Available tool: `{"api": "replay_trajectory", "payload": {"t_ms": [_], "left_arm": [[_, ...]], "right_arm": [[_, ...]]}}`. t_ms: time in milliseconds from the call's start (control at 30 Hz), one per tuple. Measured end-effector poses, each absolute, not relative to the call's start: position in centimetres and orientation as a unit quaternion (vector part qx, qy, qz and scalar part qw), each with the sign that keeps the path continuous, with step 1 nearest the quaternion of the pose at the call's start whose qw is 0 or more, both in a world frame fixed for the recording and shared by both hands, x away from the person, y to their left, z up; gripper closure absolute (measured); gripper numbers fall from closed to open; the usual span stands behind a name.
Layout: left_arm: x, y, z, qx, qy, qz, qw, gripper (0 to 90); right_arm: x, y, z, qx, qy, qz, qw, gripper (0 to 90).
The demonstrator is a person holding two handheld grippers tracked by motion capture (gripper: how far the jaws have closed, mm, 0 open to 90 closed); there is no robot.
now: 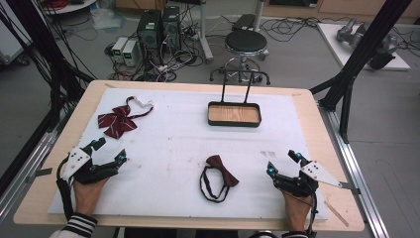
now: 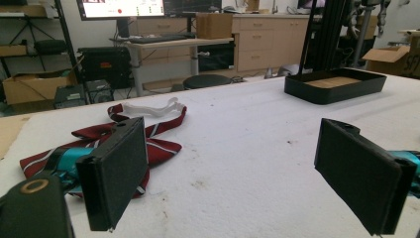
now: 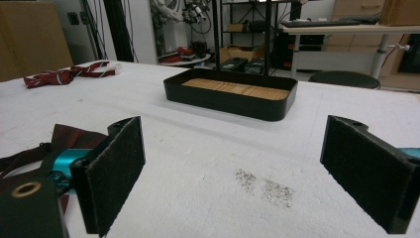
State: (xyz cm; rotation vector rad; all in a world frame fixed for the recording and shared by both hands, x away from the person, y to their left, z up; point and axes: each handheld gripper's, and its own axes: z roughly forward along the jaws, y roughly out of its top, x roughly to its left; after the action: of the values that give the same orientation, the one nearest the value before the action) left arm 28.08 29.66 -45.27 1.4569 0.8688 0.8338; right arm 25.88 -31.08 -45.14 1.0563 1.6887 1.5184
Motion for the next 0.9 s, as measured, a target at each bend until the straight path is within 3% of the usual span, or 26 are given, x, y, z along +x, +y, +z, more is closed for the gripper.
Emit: {"api": "replay_trajectory", "payload": {"t_ms": [900], "left_arm": [[28.34, 29.74, -45.2, 0.627, 0.38, 0.346, 0.585, 13.8]], "right_arm": [[25.82, -31.04, -45.15, 0.399, 0.639, 0.574, 0.322, 9.3]]}}
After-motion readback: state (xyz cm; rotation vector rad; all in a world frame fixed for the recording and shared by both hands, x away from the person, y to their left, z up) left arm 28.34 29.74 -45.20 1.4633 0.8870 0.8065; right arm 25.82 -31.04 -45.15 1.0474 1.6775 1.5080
